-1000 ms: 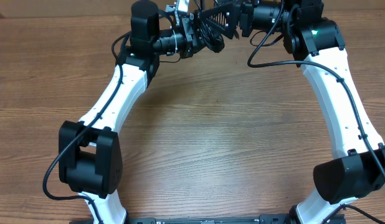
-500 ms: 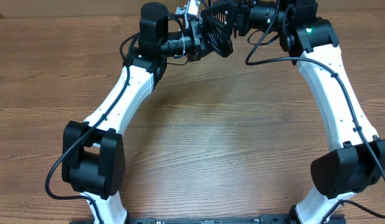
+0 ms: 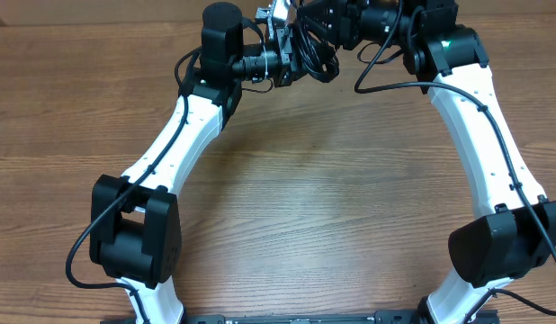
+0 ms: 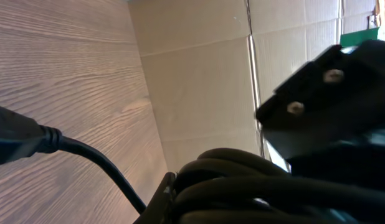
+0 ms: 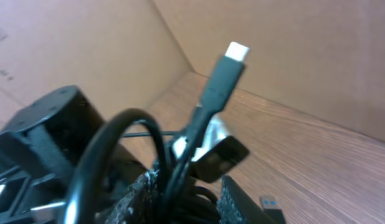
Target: Untangle cables
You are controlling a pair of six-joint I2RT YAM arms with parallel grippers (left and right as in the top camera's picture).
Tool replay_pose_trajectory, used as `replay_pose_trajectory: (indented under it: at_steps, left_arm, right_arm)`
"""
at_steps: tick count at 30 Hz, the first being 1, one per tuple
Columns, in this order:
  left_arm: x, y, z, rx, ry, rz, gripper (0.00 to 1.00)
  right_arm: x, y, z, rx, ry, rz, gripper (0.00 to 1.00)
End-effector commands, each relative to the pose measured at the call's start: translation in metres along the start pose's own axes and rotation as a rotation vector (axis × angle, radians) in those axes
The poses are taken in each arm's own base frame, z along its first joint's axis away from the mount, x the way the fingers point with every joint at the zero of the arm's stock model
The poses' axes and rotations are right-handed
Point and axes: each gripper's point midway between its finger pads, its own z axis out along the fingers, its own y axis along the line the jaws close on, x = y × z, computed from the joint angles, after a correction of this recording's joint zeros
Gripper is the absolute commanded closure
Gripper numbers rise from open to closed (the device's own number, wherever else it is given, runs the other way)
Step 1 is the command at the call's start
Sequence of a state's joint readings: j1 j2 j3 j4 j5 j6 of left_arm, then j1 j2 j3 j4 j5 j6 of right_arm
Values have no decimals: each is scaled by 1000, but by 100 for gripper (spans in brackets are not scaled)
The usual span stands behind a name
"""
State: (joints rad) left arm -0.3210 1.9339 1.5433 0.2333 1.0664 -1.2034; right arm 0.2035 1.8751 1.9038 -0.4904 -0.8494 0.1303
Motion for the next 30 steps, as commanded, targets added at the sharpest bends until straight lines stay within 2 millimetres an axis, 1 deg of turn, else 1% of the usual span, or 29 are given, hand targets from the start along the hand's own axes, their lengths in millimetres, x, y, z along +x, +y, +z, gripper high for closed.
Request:
replay_pose_trajectory:
  at_steps: [1, 4, 6, 11, 15, 19, 23, 26, 30]
  left_arm:
    - [8, -17, 2, 47, 40, 57, 96]
    - [7, -23, 0, 66, 39, 92, 96]
    - [6, -23, -1, 66, 36, 94, 96]
    - [-1, -21, -7, 61, 19, 97, 96]
    - [-9, -19, -16, 55, -4, 108, 96]
    - [-22, -14, -30, 43, -42, 131, 96]
    - [-33, -10, -44, 29, -78, 147, 96]
    - [-41, -5, -53, 14, -105, 154, 96]
    - [-44, -4, -55, 10, -118, 154, 95]
  right_arm:
    - [-2, -12, -3, 83, 1, -24, 70]
    - [5, -20, -4, 127, 22, -6, 71]
    - [8, -26, -6, 157, 33, 8, 72]
    - [7, -39, -16, 184, 28, 26, 73]
    - [7, -49, -26, 202, 26, 47, 74]
    - [11, -60, -36, 229, 35, 80, 75]
    - [13, -65, -42, 242, 39, 99, 76]
    - [15, -66, -43, 245, 47, 109, 77]
    - [16, -66, -43, 245, 50, 113, 76]
